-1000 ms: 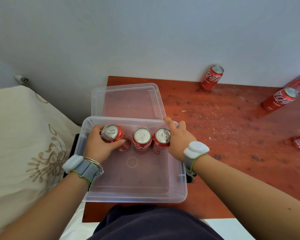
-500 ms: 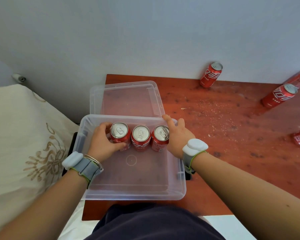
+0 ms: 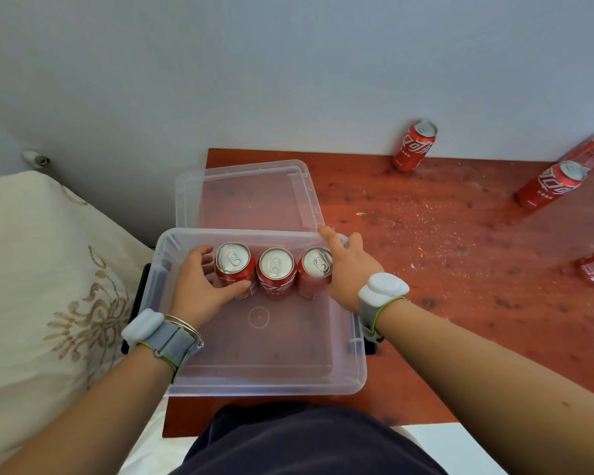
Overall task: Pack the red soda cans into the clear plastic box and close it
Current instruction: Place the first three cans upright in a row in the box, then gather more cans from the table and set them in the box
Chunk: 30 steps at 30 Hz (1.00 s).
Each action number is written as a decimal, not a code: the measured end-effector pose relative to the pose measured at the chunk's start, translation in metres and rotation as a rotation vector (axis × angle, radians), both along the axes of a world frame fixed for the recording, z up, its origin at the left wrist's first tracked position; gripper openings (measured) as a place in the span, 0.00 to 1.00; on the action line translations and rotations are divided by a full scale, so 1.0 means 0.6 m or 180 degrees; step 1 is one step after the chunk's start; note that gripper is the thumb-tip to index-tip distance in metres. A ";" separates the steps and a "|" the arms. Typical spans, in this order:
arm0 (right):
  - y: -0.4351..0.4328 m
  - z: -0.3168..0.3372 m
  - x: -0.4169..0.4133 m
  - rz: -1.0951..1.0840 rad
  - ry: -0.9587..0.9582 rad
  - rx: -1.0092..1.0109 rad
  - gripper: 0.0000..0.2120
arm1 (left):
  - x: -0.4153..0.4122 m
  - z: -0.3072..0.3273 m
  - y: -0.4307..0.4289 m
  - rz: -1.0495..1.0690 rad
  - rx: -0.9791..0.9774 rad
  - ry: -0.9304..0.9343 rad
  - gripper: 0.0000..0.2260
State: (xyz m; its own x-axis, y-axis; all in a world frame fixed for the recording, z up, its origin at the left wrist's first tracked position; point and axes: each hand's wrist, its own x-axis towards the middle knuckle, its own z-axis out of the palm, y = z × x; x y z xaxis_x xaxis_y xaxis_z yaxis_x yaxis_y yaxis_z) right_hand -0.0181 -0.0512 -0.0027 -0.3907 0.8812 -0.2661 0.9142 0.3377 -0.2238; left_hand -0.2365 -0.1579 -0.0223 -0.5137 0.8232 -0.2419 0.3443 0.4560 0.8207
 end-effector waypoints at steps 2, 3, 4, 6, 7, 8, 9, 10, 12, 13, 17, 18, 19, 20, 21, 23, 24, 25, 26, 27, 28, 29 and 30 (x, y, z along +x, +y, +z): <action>0.001 -0.001 0.001 0.0015 0.0018 0.0011 0.43 | 0.002 0.004 0.001 0.0010 -0.0034 0.0053 0.41; 0.001 -0.001 0.002 0.0019 0.0021 0.0004 0.43 | 0.003 0.007 0.001 0.0013 -0.0049 0.0074 0.42; 0.001 -0.002 0.001 0.0022 0.0030 0.0000 0.44 | 0.004 0.010 0.001 0.0026 -0.0062 0.0101 0.42; 0.001 -0.003 0.002 0.0030 0.0037 -0.0009 0.44 | 0.009 0.020 -0.001 0.0028 -0.0052 0.0259 0.42; 0.003 -0.004 0.002 0.0038 0.0047 -0.0020 0.44 | 0.012 0.026 -0.001 0.0006 -0.0009 0.0384 0.42; 0.005 -0.003 0.003 0.0055 0.0073 -0.0040 0.44 | 0.016 0.033 0.001 -0.0031 0.0059 0.0525 0.41; 0.008 -0.002 0.006 0.0077 0.0114 -0.0090 0.45 | 0.021 0.042 0.005 -0.0078 0.0122 0.0673 0.41; 0.012 0.001 0.010 0.0118 0.0175 -0.0189 0.46 | 0.027 0.054 0.011 -0.0140 0.0170 0.0841 0.40; 0.022 0.010 0.023 0.0282 0.0341 -0.0540 0.48 | 0.043 0.081 0.027 -0.0281 0.0279 0.1164 0.39; 0.028 0.017 0.032 0.0399 0.0442 -0.0722 0.48 | 0.054 0.094 0.037 -0.0336 0.0370 0.1310 0.38; 0.087 0.053 0.090 0.0652 0.0720 -0.0810 0.41 | 0.113 0.155 0.106 -0.0724 0.0913 0.1455 0.34; 0.114 0.065 0.121 0.0587 0.0749 -0.0629 0.37 | 0.141 0.171 0.139 -0.0847 0.0994 0.1498 0.34; 0.131 0.071 0.131 0.0565 0.0730 -0.0489 0.34 | 0.148 0.181 0.158 -0.0950 0.1033 0.1540 0.33; 0.157 0.080 0.149 0.0503 0.0666 -0.0340 0.32 | 0.162 0.192 0.185 -0.1074 0.1067 0.1638 0.32; 0.184 0.089 0.173 0.0419 0.0589 -0.0201 0.30 | 0.179 0.199 0.215 -0.1205 0.1092 0.1732 0.31; 0.247 0.107 0.232 0.0253 0.0442 0.0014 0.28 | 0.224 0.214 0.279 -0.1436 0.1090 0.1858 0.30; 0.277 0.113 0.263 0.0136 0.0352 0.0119 0.28 | 0.248 0.220 0.307 -0.1548 0.1055 0.1883 0.30; 0.325 0.122 0.327 -0.0052 0.0310 0.0276 0.27 | 0.303 0.228 0.364 -0.1707 0.1048 0.1938 0.30; 0.362 0.127 0.370 -0.0187 0.0270 0.0382 0.27 | 0.337 0.232 0.404 -0.1810 0.0999 0.1988 0.30; 0.379 0.126 0.385 -0.0234 0.0201 0.0470 0.27 | 0.344 0.231 0.420 -0.1864 0.0909 0.2029 0.30; 0.406 0.126 0.418 -0.0314 0.0117 0.0564 0.27 | 0.368 0.228 0.454 -0.1935 0.0825 0.2075 0.30; 0.416 0.123 0.433 -0.0358 0.0002 0.0671 0.27 | 0.373 0.218 0.470 -0.1970 0.0670 0.2064 0.31; 0.435 0.118 0.462 -0.0452 -0.0149 0.0777 0.27 | 0.394 0.210 0.498 -0.2014 0.0513 0.2059 0.31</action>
